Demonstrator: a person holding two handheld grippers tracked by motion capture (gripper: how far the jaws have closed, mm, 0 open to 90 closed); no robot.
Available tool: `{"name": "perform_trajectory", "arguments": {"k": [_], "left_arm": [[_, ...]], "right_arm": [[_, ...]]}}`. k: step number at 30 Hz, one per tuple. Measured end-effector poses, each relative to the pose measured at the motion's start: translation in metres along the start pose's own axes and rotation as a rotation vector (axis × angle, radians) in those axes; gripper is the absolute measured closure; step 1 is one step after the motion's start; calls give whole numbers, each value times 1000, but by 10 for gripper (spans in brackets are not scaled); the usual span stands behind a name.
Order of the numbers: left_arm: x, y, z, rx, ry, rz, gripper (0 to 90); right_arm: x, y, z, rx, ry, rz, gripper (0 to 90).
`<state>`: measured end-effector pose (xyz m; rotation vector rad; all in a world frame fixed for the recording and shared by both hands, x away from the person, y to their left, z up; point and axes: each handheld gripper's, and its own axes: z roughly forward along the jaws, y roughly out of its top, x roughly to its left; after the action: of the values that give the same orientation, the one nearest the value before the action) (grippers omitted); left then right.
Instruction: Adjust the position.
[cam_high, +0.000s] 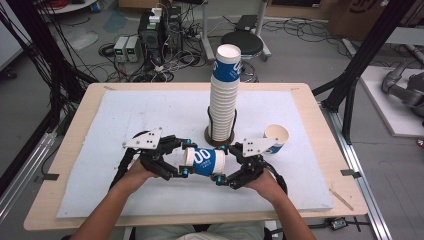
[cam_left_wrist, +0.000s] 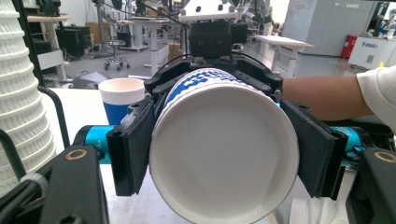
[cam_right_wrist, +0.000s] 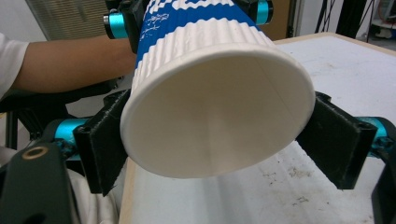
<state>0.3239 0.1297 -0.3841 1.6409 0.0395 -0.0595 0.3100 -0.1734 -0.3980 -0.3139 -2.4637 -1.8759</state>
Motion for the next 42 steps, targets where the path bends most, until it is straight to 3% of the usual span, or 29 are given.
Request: {"name": "perform_trajectory", "arguments": {"k": [9,15,22,26,29,35,42], "left_arm": [[0,-1,0,-10,-17,11,302],[0,-2,0,0,-15,19,309],[1,-6,4,61,18,-13,301],[0,-5,6,119,74,-55,180],[-1,-2,5,136,87,-69,165],[-4,8,2,198,93,-46,165],[-7,10,0,248,102,-47,165]], "right_arm": [[-1,1,-2,-4,27,-14,217],[0,2,-5,19,18,-29,260],[-1,3,-7,69,-1,-31,270],[-2,4,-9,87,-8,-31,270],[-3,6,-12,106,-20,-37,270],[-5,15,-14,193,-32,-45,269],[-3,34,-8,327,-17,-101,269]]}}
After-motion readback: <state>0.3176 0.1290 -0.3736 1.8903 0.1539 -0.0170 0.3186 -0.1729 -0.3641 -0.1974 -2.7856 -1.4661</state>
